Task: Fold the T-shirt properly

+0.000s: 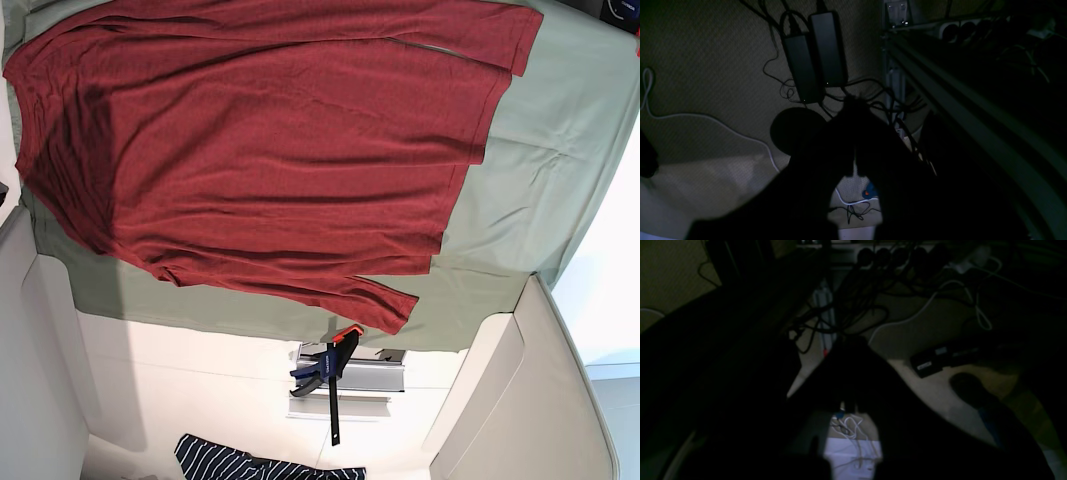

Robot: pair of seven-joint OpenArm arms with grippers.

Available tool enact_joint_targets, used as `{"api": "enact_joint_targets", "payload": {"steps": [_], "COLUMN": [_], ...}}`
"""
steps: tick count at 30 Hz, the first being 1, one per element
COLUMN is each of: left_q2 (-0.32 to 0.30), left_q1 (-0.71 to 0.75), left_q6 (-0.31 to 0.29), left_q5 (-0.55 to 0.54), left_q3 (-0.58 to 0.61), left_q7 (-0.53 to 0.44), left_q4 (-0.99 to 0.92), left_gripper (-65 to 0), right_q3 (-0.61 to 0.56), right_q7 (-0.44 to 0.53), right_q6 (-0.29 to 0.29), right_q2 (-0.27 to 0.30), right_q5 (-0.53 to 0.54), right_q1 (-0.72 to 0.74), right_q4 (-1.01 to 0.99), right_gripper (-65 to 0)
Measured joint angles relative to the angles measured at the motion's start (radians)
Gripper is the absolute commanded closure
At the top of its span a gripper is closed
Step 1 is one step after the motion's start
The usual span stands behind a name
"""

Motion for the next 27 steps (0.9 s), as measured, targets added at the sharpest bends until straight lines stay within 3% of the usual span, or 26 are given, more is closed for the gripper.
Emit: {"api": "enact_joint_targets", "payload": {"steps": [27], "left_q2": [0.000], "left_q1": [0.000], "left_q6": [0.000], "left_q5": [0.000], "left_q3": [0.000], "left_q7": [-0.046], "left_q4": [0.001], "left_gripper": [0.0], "right_q3": [0.000], "right_q7": [0.009], "right_q6": [0.000], "right_q2": [0.000], "right_q5": [0.000], "right_q1": [0.000], "right_q4": [0.008], "right_gripper": [0.0]}}
